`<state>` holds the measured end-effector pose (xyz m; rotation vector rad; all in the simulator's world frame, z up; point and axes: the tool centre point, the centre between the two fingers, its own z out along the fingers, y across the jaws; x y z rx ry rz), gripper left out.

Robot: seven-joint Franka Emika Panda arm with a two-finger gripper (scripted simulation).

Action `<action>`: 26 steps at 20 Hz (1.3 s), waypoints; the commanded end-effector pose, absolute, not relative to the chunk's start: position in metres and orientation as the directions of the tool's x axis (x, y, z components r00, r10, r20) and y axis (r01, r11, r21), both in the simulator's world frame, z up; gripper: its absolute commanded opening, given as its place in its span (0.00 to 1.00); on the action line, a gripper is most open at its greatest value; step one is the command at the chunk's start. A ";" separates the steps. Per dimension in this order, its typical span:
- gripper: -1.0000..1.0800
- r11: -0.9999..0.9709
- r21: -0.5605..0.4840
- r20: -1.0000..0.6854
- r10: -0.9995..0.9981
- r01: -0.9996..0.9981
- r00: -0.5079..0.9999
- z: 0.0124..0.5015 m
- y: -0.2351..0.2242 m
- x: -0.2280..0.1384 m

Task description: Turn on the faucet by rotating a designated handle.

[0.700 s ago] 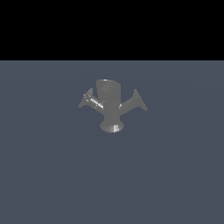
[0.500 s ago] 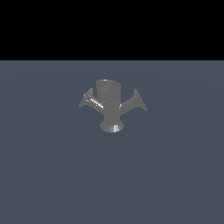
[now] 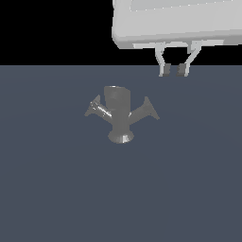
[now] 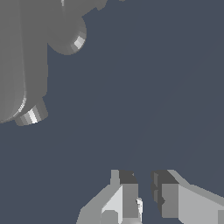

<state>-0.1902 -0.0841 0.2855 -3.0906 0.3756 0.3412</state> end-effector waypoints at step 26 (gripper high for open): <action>0.92 -0.979 0.011 0.342 -0.189 -0.205 0.921 0.287 -0.119 0.040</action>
